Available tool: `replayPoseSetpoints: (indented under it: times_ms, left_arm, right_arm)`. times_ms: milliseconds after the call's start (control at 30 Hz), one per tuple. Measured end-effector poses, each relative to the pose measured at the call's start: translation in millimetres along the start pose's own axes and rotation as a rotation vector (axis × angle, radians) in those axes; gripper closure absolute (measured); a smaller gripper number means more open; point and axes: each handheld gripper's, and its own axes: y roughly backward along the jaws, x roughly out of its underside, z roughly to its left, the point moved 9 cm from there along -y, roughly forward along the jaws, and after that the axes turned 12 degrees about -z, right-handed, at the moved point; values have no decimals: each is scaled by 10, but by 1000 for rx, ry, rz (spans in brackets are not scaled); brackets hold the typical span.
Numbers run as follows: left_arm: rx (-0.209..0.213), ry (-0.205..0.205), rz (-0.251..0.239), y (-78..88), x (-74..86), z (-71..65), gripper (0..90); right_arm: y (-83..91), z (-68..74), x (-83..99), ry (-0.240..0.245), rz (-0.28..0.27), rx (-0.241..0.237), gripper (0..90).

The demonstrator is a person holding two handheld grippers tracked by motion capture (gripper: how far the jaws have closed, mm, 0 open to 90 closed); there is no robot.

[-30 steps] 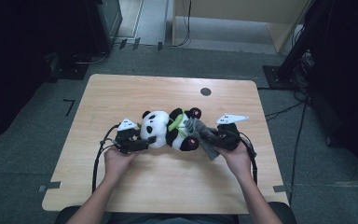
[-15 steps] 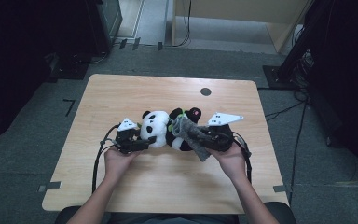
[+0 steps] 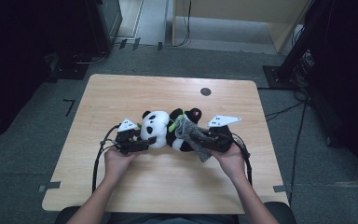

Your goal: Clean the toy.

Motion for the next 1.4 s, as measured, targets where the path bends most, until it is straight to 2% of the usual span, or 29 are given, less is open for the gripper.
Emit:
replayPoseSetpoints:
  times_ms: [133,233,500,600,733,900,1000,1200,1333,1400]
  left_arm:
    - [1,-5,4,2,6,3,312]
    - [2,-1,3,2,6,4,312]
    - [4,-2,-2,1,2,5,312]
    - [4,1,-2,2,0,9,312]
    - [0,5,-2,4,-2,2,312]
    - [-6,9,-1,6,-5,-17,312]
    - [-9,2,0,9,-7,-20,314]
    - [-11,-1,-3,9,-11,-19,315]
    - [-11,-1,-5,12,-10,-20,316]
    - [-11,-3,-6,14,-7,-19,316]
  right_arm:
    - [27,-146,84,-36,18,34,762]
    - [30,-241,171,-19,61,71,764]
    - [53,-343,215,-59,60,83,767]
    - [86,-321,137,-74,27,69,767]
    - [123,-236,-25,-63,-6,52,767]
    - [94,-55,-368,-27,-55,9,767]
    - [-25,66,-574,-7,-65,-20,767]
    - [-523,263,-857,28,-19,-64,765]
    - [-916,300,-868,37,47,-61,764]
    - [-1049,309,-828,33,76,-59,765]
